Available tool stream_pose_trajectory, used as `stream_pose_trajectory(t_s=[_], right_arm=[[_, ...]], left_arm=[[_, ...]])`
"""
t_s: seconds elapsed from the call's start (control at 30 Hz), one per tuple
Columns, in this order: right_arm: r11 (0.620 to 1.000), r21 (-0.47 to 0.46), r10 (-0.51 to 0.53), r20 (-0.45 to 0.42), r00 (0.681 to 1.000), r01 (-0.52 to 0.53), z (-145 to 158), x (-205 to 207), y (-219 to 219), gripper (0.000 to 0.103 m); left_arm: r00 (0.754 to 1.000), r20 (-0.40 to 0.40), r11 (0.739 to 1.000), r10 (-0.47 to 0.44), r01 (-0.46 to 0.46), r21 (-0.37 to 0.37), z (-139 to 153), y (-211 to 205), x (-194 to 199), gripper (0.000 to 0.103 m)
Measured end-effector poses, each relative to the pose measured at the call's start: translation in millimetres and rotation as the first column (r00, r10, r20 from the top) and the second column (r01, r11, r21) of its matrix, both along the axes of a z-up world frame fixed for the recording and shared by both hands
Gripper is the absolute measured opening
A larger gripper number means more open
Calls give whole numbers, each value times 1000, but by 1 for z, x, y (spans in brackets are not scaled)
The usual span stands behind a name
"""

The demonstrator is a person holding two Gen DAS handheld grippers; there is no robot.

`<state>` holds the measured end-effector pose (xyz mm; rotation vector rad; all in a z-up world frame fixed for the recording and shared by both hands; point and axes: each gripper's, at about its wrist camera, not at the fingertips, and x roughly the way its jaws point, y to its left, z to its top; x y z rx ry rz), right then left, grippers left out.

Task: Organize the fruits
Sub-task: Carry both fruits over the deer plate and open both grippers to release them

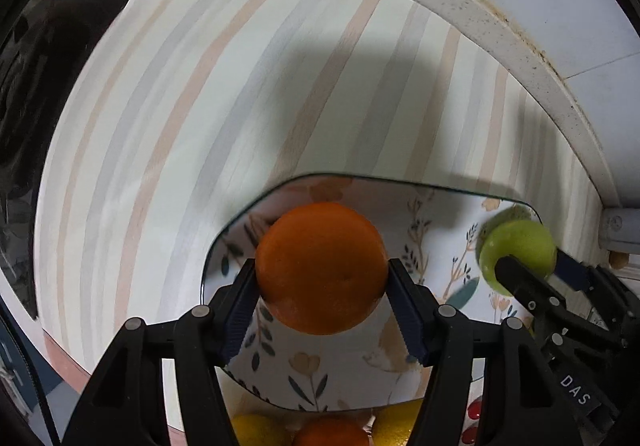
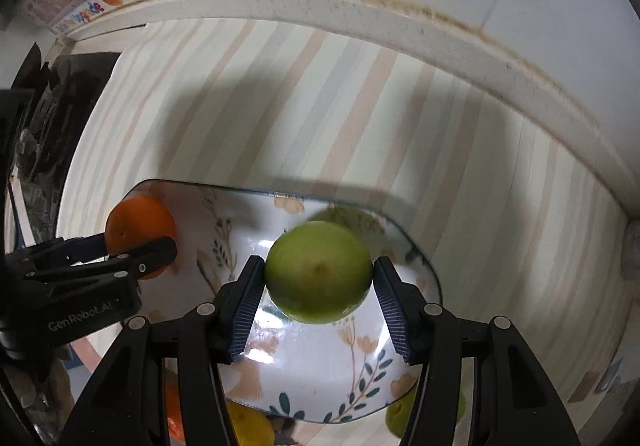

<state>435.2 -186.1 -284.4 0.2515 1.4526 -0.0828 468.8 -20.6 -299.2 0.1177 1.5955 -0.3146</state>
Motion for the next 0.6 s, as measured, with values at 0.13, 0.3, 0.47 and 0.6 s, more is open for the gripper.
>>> stream_pose_trajectory(t_s=[0.13, 0.3, 0.47, 0.6], right_arm=[[1000, 8, 8, -29, 1000, -8, -1, 4, -2, 59], [998, 54, -24, -35, 999, 25, 1, 4, -7, 78], [997, 54, -59, -12, 998, 59, 14, -2, -15, 85], [998, 28, -59, 5, 998, 59, 27, -18, -19, 92]], left_arm=[[1000, -9, 1000, -7, 7, 13, 0, 0, 2, 61], [1000, -16, 1000, 7, -7, 8, -2, -1, 5, 61], [999, 24, 999, 33, -33, 9, 7, 15, 10, 89], [996, 59, 998, 67, -66, -15, 29, 30, 3, 89]])
